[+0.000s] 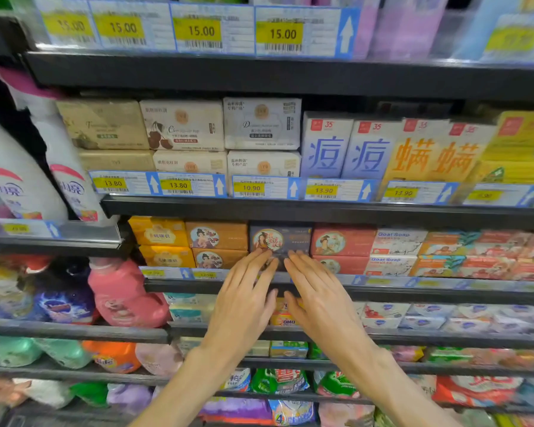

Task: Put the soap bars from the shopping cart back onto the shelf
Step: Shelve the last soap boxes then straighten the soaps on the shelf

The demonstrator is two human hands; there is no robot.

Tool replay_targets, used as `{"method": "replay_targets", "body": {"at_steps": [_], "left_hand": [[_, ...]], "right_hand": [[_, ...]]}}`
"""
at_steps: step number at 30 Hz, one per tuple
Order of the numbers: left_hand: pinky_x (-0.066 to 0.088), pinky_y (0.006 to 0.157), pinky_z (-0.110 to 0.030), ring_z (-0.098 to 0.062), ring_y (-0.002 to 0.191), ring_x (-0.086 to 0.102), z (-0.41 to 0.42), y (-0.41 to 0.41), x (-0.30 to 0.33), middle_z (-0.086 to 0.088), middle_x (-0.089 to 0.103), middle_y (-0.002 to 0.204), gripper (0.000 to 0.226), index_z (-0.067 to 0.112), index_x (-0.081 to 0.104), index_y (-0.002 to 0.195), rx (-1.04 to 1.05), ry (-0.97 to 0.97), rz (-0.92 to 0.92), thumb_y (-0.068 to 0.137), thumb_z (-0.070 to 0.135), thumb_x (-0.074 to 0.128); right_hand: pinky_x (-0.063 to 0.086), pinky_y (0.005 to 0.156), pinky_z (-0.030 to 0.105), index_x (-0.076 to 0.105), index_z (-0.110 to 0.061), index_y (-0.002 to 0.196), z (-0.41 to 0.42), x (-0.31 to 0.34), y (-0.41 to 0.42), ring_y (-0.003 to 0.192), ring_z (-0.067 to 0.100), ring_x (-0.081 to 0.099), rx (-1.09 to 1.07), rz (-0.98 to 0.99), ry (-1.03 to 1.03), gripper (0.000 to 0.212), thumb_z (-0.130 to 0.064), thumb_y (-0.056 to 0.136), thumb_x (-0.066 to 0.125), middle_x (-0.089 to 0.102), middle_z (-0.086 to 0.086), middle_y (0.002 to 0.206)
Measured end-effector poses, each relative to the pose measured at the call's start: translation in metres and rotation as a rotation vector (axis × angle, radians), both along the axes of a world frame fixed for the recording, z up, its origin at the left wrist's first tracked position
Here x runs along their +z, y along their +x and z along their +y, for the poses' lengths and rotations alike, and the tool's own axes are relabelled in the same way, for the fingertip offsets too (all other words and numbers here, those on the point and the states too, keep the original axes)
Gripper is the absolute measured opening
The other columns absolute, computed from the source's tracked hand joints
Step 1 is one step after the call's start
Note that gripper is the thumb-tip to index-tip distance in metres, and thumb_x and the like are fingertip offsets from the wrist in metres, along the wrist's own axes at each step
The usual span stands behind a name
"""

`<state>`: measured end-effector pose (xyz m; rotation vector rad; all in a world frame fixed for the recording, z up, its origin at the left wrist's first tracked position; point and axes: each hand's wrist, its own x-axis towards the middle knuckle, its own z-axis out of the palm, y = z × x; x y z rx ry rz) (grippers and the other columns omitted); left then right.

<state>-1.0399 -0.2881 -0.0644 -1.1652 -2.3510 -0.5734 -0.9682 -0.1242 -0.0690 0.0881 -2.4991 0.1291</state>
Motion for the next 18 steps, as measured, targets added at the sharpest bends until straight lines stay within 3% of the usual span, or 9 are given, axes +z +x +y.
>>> {"method": "replay_targets", "body": {"at_steps": [12, 18], "left_hand": [[0.036, 0.112, -0.041, -0.021, 0.138, 0.039, 0.008, -0.004, -0.003, -0.004, 0.049, 0.143, 0.043, 0.012, 0.055, 0.135, 0.046, 0.008, -0.031, 0.093, 0.021, 0.059], [0.035, 0.11, -0.038, -0.02, 0.134, 0.043, 0.043, 0.022, 0.017, -0.001, 0.05, 0.14, 0.045, 0.013, 0.051, 0.138, -0.185, 0.062, -0.013, 0.093, 0.013, 0.053]], "right_hand": [[0.04, 0.111, 0.037, 0.051, -0.008, 0.139, 0.001, 0.005, 0.0, 0.139, 0.016, 0.041, 0.017, -0.058, -0.098, 0.056, -0.021, 0.087, 0.067, 0.047, 0.005, 0.148], [0.04, 0.109, 0.033, 0.059, -0.01, 0.132, 0.023, 0.018, 0.03, 0.133, 0.013, 0.047, -0.07, 0.056, -0.201, 0.039, -0.017, 0.093, 0.053, 0.053, 0.0, 0.142]]}}
